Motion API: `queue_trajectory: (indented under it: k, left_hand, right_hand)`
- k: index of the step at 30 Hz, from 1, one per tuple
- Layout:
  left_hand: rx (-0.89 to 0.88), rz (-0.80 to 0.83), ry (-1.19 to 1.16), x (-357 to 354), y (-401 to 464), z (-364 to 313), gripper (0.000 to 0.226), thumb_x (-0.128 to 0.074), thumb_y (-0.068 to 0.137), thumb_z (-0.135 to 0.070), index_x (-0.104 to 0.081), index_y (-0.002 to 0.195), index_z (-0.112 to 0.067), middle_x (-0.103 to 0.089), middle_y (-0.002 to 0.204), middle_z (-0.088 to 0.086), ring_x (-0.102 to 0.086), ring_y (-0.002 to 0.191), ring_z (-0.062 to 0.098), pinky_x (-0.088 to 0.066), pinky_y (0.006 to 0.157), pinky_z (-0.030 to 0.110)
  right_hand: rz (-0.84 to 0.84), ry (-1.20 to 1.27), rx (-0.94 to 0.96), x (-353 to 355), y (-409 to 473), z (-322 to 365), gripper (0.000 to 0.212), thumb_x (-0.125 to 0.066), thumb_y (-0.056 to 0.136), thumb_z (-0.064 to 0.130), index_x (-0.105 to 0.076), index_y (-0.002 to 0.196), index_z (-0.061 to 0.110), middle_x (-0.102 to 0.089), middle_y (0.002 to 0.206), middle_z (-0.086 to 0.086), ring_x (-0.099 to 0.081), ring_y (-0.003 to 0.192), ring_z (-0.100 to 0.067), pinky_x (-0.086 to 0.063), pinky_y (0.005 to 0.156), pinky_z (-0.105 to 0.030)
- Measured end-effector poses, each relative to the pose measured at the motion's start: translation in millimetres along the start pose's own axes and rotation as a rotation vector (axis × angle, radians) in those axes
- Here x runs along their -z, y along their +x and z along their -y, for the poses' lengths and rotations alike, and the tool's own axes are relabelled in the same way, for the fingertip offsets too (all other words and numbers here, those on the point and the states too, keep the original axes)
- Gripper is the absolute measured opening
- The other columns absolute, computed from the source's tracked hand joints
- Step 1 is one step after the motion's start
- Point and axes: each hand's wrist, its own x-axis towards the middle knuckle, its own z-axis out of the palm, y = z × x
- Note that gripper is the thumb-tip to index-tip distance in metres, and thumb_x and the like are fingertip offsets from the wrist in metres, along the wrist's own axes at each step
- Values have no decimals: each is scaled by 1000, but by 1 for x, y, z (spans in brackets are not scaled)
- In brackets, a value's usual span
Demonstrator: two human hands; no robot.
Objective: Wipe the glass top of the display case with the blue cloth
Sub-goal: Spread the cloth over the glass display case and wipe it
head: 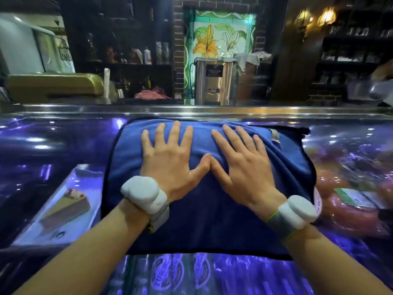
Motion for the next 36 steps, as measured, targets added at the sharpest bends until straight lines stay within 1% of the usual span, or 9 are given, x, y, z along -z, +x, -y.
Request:
queue_trajectory:
  k: [4,7,11,18,23,24,29,33,36]
  left_hand:
    - [-61,30,-37,-8,20,-75,88,-16,77,-73,-28,147,-21,-30,157,12,-22,142,42,-8,111,67]
    - [-90,34,-53,-10,26,-98,86,-18,79,-72,-30,146,-20,-31,157,13,-23,142,42,-9,111,67]
    - [-81,23,-68,-13,26,-92,82,-18,80,-71,-29,147,-24,-30,157,9,-22,143,39,-8,113,65]
    - [-110,-45,-135,-14,17,-68,67,-15,86,-58,-31,146,-32,-35,156,-2,-24,145,31,-9,116,60]
    - [-78,-52,-124,-3,8,-22,65,-17,87,-59,-34,145,-34,-38,154,-4,-27,144,28,-10,116,58]
    - [-59,-54,-108,-1,-10,50,65,-18,87,-59,-34,145,-34,-38,154,-5,-27,144,28,-10,116,58]
    - [-20,-55,-68,10,-34,116,60,-23,88,-55,-37,143,-34,-43,152,-4,-33,142,27,-16,115,58]
    - [41,-107,11,20,-59,227,60,-28,87,-52,-35,144,-34,-41,152,-4,-32,142,26,-17,115,57]
    - [69,-142,53,24,-78,273,61,-32,85,-48,-37,144,-32,-42,152,-2,-34,141,26,-20,115,55]
  right_hand:
    - [-31,-25,-79,12,-16,-69,68,-22,88,61,-36,147,29,-38,155,-4,-31,144,-30,-23,116,-55]
    - [-31,-27,-108,16,-20,-89,68,-24,88,59,-39,145,26,-41,153,-6,-34,142,-32,-25,114,-57]
    - [-36,-34,-119,16,-20,-83,72,-21,87,62,-38,146,25,-39,154,-7,-30,144,-32,-20,116,-56]
    - [-41,-67,-213,9,-12,-48,77,-12,85,65,-30,149,24,-30,159,-7,-20,147,-33,-13,117,-57]
    - [-72,-49,-193,2,-3,-5,76,-15,86,65,-30,149,23,-30,158,-8,-20,147,-33,-11,116,-57]
    - [-52,-26,-152,-14,7,67,76,-17,87,65,-30,149,23,-30,159,-8,-20,147,-34,-10,116,-57]
    - [-38,-9,-106,-23,17,134,75,-20,89,64,-31,148,20,-30,158,-11,-20,147,-37,-10,116,-59]
    - [-56,30,-14,-36,33,243,75,-24,88,63,-32,148,19,-30,158,-14,-20,146,-39,-10,116,-60]
    - [-90,71,37,-48,34,288,75,-31,87,62,-34,147,17,-32,157,-15,-21,145,-40,-11,116,-61]
